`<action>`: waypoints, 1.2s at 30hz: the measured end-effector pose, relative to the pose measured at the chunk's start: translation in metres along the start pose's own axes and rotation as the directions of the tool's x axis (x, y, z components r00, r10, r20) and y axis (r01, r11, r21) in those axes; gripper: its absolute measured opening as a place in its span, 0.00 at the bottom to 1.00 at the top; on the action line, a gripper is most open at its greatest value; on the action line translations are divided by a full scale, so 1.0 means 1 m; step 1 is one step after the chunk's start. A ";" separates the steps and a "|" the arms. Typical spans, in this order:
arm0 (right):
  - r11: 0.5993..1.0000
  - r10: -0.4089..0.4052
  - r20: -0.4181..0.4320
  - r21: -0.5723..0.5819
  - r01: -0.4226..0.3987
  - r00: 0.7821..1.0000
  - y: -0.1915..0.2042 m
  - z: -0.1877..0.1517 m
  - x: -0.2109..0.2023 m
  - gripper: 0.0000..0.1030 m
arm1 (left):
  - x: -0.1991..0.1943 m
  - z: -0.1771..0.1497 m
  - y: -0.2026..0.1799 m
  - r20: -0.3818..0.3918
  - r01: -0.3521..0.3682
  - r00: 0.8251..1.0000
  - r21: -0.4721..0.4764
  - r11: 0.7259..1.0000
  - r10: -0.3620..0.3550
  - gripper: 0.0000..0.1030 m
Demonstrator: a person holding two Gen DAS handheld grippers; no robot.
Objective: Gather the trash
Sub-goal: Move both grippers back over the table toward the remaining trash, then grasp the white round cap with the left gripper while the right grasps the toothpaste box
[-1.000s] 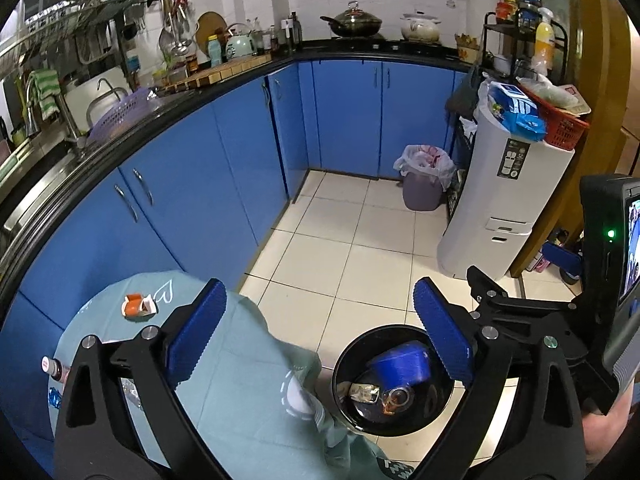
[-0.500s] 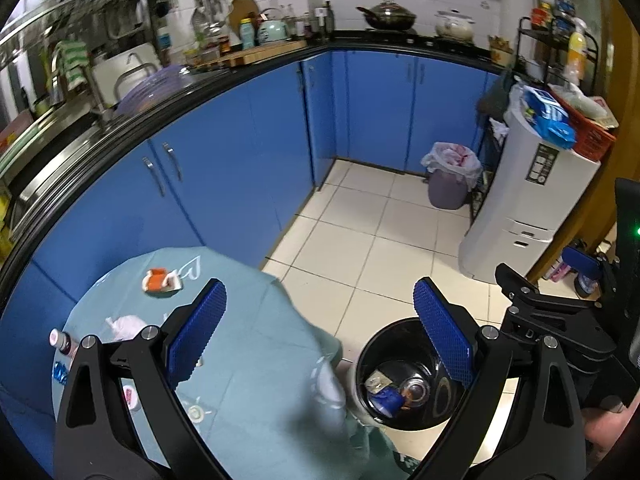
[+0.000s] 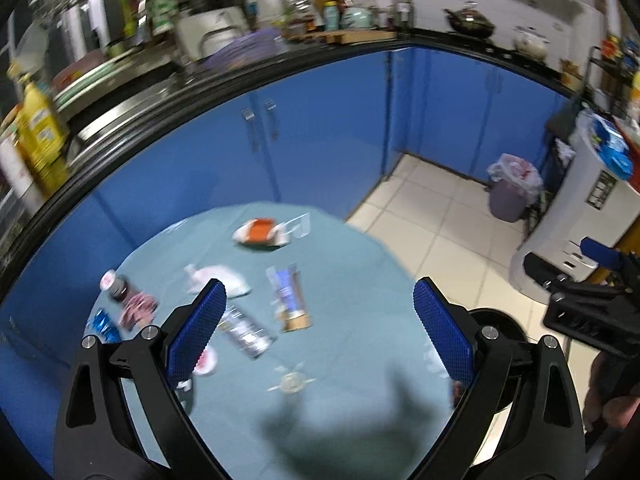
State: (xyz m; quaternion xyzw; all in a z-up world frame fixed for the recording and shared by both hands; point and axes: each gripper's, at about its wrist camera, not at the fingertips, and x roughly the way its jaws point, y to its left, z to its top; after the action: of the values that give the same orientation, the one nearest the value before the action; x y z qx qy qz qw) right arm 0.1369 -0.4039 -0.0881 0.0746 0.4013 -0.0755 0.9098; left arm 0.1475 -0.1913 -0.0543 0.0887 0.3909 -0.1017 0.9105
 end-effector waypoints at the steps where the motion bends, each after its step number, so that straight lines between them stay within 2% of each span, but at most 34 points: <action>1: 1.000 0.023 -0.010 -0.005 -0.023 1.000 0.007 0.001 0.003 0.93 | 0.003 -0.003 0.009 -0.010 -0.010 1.000 -0.013 1.000 0.010 0.91; 6: 0.995 0.091 -0.062 -0.042 -0.094 0.994 0.048 0.002 0.026 0.93 | 0.024 -0.027 0.059 -0.075 -0.069 0.995 -0.088 0.994 0.062 0.91; 12: 0.983 0.147 -0.135 -0.088 -0.160 0.980 0.089 -0.001 0.055 0.93 | 0.054 -0.055 0.102 -0.158 -0.103 0.984 -0.140 0.985 0.080 0.90; 15: 0.973 0.189 -0.192 -0.097 -0.210 0.963 0.111 -0.002 0.076 0.93 | 0.069 -0.066 0.113 -0.186 -0.098 0.980 -0.152 0.983 0.069 0.89; 19: 0.962 0.218 -0.252 -0.106 -0.250 0.943 0.138 -0.003 0.102 0.93 | 0.092 -0.078 0.124 -0.235 -0.094 0.970 -0.161 0.982 0.054 0.78; 23: 0.952 0.229 -0.288 -0.134 -0.276 0.930 0.163 -0.003 0.122 0.93 | 0.114 -0.086 0.135 -0.277 -0.075 0.961 -0.186 0.980 0.020 0.76; 28: 0.942 0.240 -0.324 -0.149 -0.300 0.915 0.188 -0.003 0.145 0.93 | 0.132 -0.091 0.143 -0.288 -0.058 0.958 -0.198 0.978 -0.002 0.75; 34: 0.932 0.241 -0.357 -0.173 -0.317 0.903 0.210 -0.008 0.163 0.92 | 0.141 -0.092 0.145 -0.291 -0.050 0.957 -0.190 0.981 -0.008 0.68; 36: 0.932 0.235 -0.366 -0.180 -0.316 0.900 0.213 -0.010 0.167 0.84 | 0.141 -0.093 0.145 -0.288 -0.050 0.958 -0.185 0.981 -0.006 0.66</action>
State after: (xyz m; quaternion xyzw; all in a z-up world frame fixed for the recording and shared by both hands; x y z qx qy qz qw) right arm 0.2833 -0.2064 -0.2023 0.0347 0.5430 0.1167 0.8308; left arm 0.2149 -0.0457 -0.2089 0.0194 0.5259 -0.0397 0.8494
